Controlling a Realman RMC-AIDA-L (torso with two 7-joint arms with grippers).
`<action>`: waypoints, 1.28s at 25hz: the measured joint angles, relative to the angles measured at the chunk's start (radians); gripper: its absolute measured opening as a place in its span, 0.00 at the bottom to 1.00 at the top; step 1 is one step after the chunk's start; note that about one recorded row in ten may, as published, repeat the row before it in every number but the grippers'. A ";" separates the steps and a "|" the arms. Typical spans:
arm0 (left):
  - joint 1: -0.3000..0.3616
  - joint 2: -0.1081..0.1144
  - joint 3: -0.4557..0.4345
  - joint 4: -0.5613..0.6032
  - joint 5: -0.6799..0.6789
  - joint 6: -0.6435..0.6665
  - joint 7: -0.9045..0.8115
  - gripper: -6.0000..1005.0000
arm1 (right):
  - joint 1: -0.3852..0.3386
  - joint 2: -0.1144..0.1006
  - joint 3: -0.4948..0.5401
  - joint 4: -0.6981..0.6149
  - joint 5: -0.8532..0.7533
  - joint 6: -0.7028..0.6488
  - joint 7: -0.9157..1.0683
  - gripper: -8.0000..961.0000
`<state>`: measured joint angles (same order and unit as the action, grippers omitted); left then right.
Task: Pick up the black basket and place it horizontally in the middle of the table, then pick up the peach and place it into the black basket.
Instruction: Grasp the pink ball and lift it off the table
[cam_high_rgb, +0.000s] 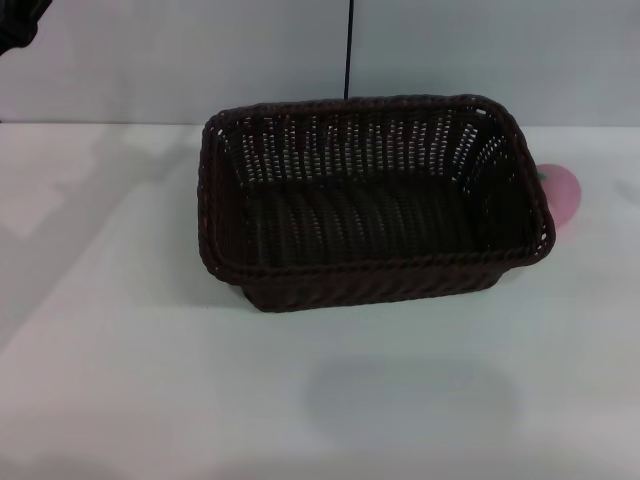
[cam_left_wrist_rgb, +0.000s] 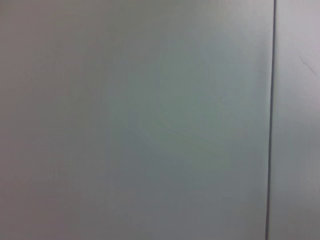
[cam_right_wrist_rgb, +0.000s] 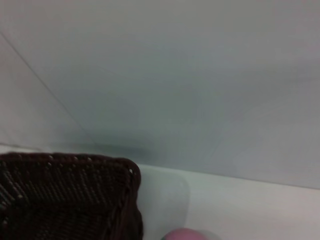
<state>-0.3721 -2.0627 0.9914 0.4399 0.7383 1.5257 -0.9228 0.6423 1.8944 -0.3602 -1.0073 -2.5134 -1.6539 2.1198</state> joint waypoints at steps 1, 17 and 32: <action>0.000 0.001 0.000 -0.005 0.000 0.004 0.000 0.85 | 0.013 -0.002 -0.033 0.020 -0.014 0.027 0.013 0.71; 0.010 0.000 -0.002 -0.027 -0.002 0.030 0.001 0.85 | 0.071 0.033 -0.347 0.127 -0.042 0.203 0.076 0.71; 0.014 0.001 -0.002 -0.035 -0.002 0.036 0.001 0.85 | 0.118 0.066 -0.439 0.241 -0.060 0.350 0.078 0.70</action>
<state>-0.3580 -2.0616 0.9893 0.4049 0.7363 1.5617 -0.9218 0.7606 1.9607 -0.7992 -0.7659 -2.5730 -1.3036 2.1979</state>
